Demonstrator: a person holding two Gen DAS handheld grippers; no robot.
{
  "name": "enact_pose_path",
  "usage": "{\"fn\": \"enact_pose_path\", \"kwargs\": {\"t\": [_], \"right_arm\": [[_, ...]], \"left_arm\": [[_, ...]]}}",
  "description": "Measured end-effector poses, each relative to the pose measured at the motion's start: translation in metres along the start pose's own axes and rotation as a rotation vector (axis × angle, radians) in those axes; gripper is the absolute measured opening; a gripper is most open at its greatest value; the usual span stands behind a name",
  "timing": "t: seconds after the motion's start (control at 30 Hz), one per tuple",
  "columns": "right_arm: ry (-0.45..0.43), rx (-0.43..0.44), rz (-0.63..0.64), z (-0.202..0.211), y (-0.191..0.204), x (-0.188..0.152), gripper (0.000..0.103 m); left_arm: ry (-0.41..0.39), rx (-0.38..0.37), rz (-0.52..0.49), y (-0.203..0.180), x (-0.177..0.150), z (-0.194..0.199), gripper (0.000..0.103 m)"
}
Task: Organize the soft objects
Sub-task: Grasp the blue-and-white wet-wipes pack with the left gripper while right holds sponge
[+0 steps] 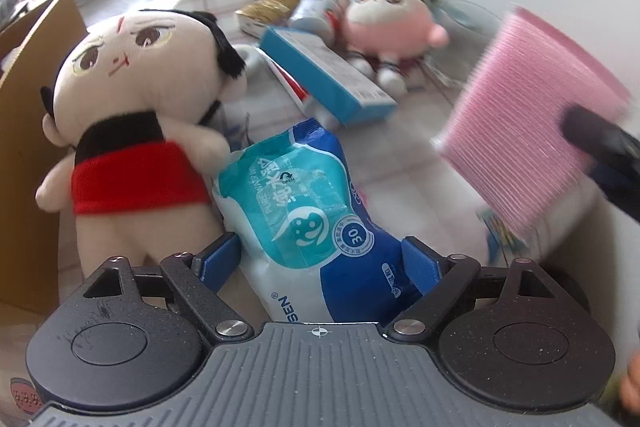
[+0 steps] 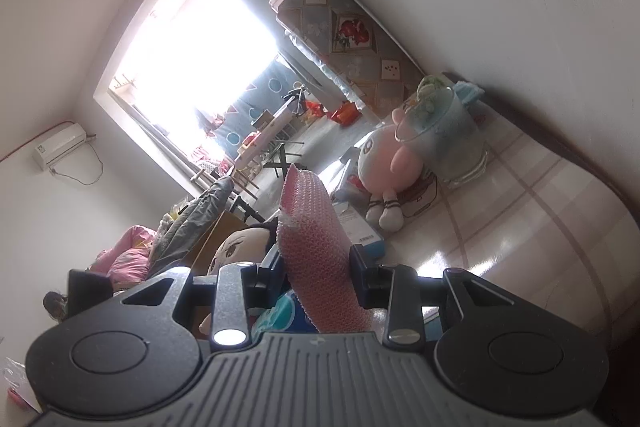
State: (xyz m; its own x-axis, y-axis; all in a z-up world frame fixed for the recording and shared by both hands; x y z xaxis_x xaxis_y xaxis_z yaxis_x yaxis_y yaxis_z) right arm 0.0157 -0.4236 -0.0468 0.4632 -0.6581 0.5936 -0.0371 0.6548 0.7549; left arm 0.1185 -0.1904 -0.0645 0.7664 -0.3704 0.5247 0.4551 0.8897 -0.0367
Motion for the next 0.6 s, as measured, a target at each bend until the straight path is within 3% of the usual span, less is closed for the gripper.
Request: {"fn": "enact_pose_path", "kwargs": {"t": [0.13, 0.2, 0.3, 0.47, 0.6], "right_arm": [[0.009, 0.007, -0.017, -0.002, -0.005, -0.004, 0.037], [0.012, 0.001, -0.023, -0.003, -0.007, -0.007, 0.037], [0.015, -0.006, -0.036, -0.005, -0.008, -0.008, 0.037], [0.014, -0.01, -0.033, -0.004, -0.006, -0.009, 0.037], [0.009, -0.008, -0.039, -0.006, -0.005, -0.009, 0.037]], "left_arm": [[-0.001, -0.059, -0.043, 0.005, -0.015, 0.014, 0.09], [0.002, -0.087, -0.035, 0.009, -0.015, 0.017, 0.1], [-0.003, -0.137, -0.001, 0.014, -0.012, 0.018, 0.101], [0.012, -0.148, 0.035, 0.016, -0.001, 0.01, 0.101], [0.024, -0.109, 0.049, 0.016, 0.005, 0.0, 0.095]]}}
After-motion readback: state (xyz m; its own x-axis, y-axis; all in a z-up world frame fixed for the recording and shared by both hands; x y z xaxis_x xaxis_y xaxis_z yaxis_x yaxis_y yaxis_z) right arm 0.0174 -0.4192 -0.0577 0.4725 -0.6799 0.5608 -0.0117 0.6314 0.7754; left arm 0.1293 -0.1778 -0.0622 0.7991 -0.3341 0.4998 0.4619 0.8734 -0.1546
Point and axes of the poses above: each gripper's, at about its wrist camera, not at the fingertips, and z roughly against the way its jaws point, y to its left, x to its top, the point moved 3 cm from there along -z, roughly the way its jaws point, and after that the axes turned 3 degrees about -z, right-handed, at the moved point
